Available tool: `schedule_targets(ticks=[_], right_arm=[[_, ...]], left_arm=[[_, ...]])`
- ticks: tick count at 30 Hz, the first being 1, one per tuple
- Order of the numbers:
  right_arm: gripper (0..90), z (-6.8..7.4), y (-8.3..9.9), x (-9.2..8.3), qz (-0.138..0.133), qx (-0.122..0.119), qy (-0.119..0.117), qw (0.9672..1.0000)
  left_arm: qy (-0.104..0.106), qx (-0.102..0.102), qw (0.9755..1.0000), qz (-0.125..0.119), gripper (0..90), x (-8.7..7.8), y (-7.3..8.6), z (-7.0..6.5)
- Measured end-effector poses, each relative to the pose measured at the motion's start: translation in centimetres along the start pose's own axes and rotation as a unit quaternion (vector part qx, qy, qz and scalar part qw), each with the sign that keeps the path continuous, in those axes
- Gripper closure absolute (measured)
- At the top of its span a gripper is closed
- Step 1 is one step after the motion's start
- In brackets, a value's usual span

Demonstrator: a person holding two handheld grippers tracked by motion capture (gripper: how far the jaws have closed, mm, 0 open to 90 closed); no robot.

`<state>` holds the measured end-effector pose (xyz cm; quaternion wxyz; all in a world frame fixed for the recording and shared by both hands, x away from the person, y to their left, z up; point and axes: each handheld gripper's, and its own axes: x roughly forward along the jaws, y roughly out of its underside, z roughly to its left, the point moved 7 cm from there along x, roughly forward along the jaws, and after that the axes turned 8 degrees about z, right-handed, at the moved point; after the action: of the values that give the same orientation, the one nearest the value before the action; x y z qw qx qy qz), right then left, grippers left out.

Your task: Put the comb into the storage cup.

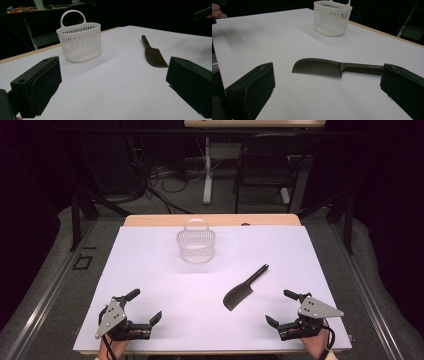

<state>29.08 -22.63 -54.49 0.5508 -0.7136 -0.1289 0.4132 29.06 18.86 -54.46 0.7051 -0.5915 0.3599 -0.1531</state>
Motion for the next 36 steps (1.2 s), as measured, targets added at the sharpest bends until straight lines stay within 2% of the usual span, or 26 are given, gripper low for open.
schedule_targets(ticks=[4,13,15,19,23,36], right_arm=[[0.0,0.0,0.0,0.1,0.001,0.0,0.003,1.0],[0.0,-0.2,0.0,0.3,0.009,0.015,0.005,0.9998],[0.0,-0.2,-0.1,0.3,0.012,0.008,0.01,0.9998],[0.0,-0.5,-0.7,0.5,0.01,0.009,0.018,0.9997],[0.0,-0.9,-0.5,1.1,0.024,0.012,0.016,0.9995],[0.0,-1.1,-1.2,2.2,0.027,0.016,0.014,0.9994]], left_arm=[[0.001,-0.001,1.0,-0.002,0.2,-0.1,0.0,-0.1],[-0.001,-0.002,1.0,-0.002,0.2,0.1,-0.2,0.0],[0.0,0.0,1.0,0.001,0.2,0.2,-0.1,-0.1],[-0.001,-0.001,1.0,-0.003,0.2,0.1,-0.1,0.0],[0.001,-0.003,1.0,0.001,0.2,0.2,0.0,0.0],[-0.001,0.005,1.0,0.002,0.2,0.2,-0.1,-0.1]])
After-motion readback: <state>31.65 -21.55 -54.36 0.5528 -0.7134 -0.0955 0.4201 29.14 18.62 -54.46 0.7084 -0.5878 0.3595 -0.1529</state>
